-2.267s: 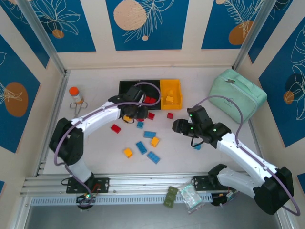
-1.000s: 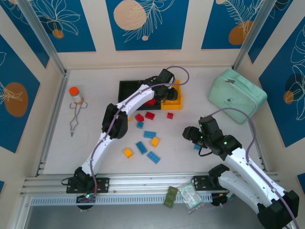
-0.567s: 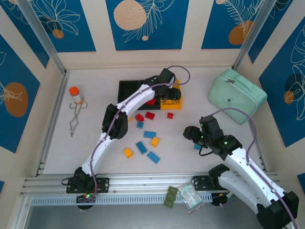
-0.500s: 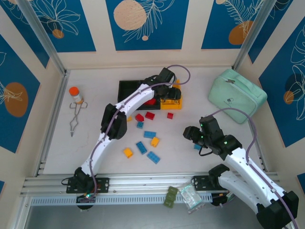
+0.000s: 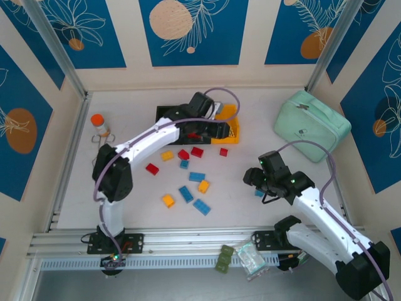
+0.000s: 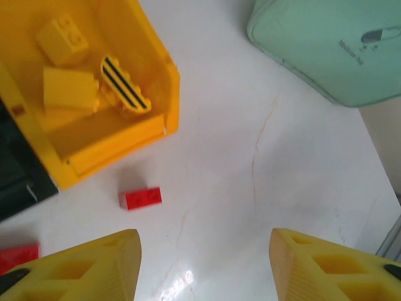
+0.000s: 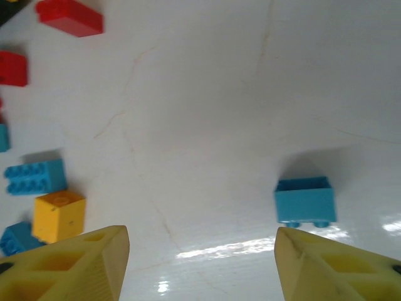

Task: Sort the legos into containers by color
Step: Pick up the lego from the bottom-right of the table.

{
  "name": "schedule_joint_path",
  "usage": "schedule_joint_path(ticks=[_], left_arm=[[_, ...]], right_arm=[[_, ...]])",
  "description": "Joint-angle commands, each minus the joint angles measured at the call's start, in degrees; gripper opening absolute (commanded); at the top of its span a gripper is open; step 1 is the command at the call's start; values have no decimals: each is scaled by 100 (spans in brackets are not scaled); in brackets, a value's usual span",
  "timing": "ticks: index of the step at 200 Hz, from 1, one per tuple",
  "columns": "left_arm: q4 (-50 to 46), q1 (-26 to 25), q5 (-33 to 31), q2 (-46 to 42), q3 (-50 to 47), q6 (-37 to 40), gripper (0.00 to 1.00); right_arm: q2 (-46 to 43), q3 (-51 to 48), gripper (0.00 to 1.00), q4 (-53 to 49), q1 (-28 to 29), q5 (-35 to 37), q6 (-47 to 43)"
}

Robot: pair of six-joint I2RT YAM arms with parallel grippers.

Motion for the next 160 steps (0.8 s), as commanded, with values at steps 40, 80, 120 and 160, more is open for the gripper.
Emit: schedule_joint_path(ticks=[40,80,120,160], left_arm=[[1136,-33,770,-1686,-2646,48,58],[1452,-39,1118,-2483,-3774,-108,60],[1581,-38,990,-2803,-4432,-286,60],[1671,-39,921,-2744,-4564,-426,60]], right_arm=[[1128,247,69,-763,96,866,495],[1638,85,69,-414,64,856,466],[2164,-70,68,76,-17,682,345],[2473,-48,46,378,-49,511,172]])
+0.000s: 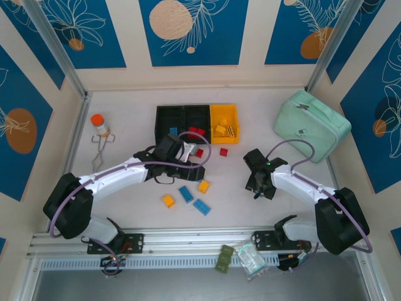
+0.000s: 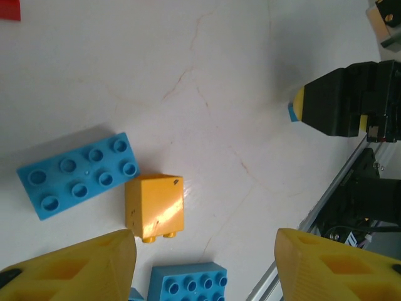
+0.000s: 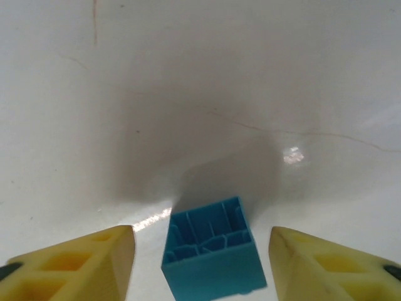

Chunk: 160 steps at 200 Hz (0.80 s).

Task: Sort the legos into containers by color
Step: Pick up the lego from the bottom-right of the table, then place the lego in the container.

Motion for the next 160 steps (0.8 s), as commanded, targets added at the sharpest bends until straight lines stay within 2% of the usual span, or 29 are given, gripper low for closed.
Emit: schedule_joint_path(ticks=[1,30,55,96,160], left_arm=[[244,-40,20,-55,-35,-119,60],[267,-36,-63,-65,-100,-177,60],[266,-36,-158,-173,-205,-222,60],[83,113,-715,-842,-644,-461,60],[-1068,887,-1575,-2430,-1494,-925,61]], right_arm=[[86,-2,46,222,-25,-169,-79],[106,59,29,277,17,-293,-177],[53,324,28,95,164,-252,-245],[142,1245,28,-79,461,-259,-543],[1669,3420,29,109,1044,-504,-1185]])
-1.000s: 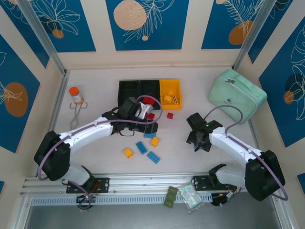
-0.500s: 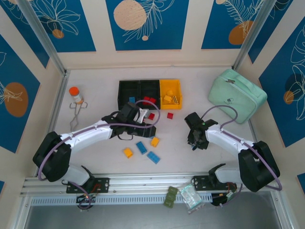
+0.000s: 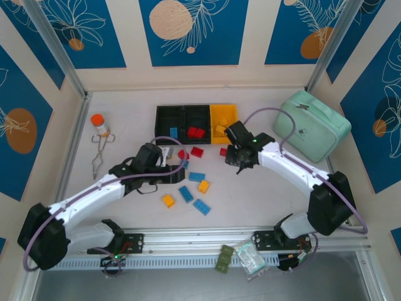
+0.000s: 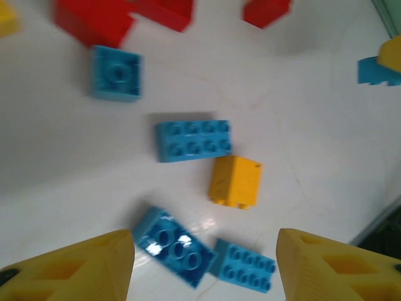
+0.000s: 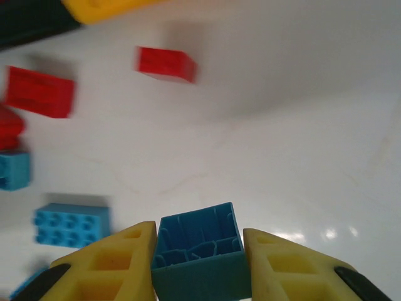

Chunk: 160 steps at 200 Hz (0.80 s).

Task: Sort the legos into containers by color
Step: Place the lego in the container.

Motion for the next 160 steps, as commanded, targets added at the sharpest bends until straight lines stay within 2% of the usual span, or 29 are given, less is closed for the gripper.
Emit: schedule_joint_path(ticks=[1,41,81,160], left_arm=[[-685,283,-459,-501,-248,-270,61],[-1101,816,-567,-1022,-556,-488,62],[-1181,1121,-458,-1241,-664,-594,62],[-1433,1268,-448,-1540,-762,-670,62]], right_arm=[[568,751,28,55,230,-222,-401],[1773,2339,29,38,537,-476,-796],[2933,3862,29,-47,645,-847,-1059],[5359,7201,29,-751,654,-1469,-1187]])
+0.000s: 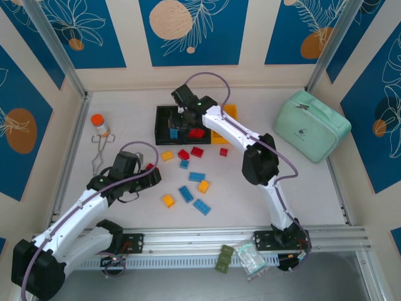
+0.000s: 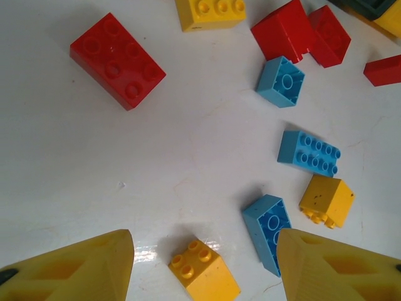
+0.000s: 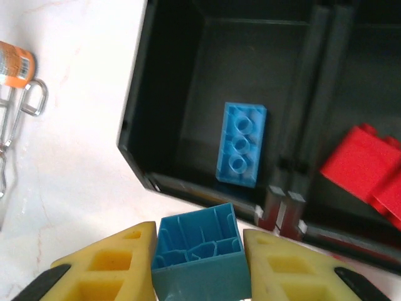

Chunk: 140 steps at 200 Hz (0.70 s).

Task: Sort the legos into containers by color
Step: Place the lego in the container.

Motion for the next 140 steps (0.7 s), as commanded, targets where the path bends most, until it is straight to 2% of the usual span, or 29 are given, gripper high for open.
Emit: schedule_joint_path(ticks=[1,41,68,92,118,140], left_arm=[[-248,78,-33,-225,-109,-108,62],[-338,96,-49,-407,-207,-166,61],[-273,96,3,-407,-306,-229,61],[-224,96,32,-395,-330,-241,61],[-200,101,48,-370,-320,-241,61],[-198,100,41,-376,-326,-250,61]], right_arm=[[624,869,29,-468,20,-404,-100],[1637,2317,31,-759,12,-721,2],[1841,2373,32,-555,-15,-1012,197],[1893,2334,33,-421,-23,-991,307],[1899,2422,49,-441,-15,-887,329],[1813,2486,52,-539,-18,-796,284]])
